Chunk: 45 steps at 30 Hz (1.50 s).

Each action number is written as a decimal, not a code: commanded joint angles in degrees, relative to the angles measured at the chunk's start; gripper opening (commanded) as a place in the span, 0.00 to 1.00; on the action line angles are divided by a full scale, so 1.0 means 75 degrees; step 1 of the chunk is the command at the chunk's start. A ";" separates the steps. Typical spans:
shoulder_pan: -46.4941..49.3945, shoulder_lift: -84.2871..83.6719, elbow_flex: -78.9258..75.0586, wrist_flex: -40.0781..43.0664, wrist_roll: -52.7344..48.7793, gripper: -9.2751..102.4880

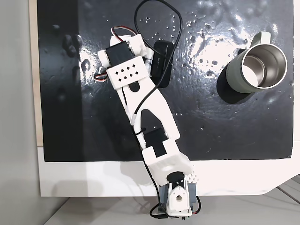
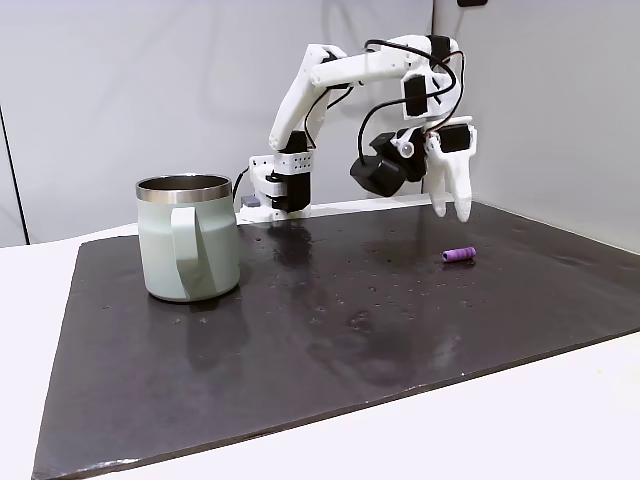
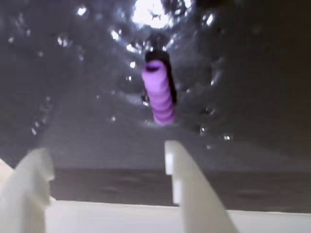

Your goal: Grasp a pengrip and put it in the cup.

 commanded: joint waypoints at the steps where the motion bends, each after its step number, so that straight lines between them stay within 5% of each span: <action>1: 0.0094 -0.0328 -0.0738 0.0023 0.0141 0.29; 35: -0.0621 -0.2965 -0.2672 0.0082 0.0000 0.25; 41: -0.0539 -0.2988 -0.2672 0.0105 -0.0117 0.09; 45: -0.0504 -0.2684 -0.2648 0.0211 -0.0117 0.09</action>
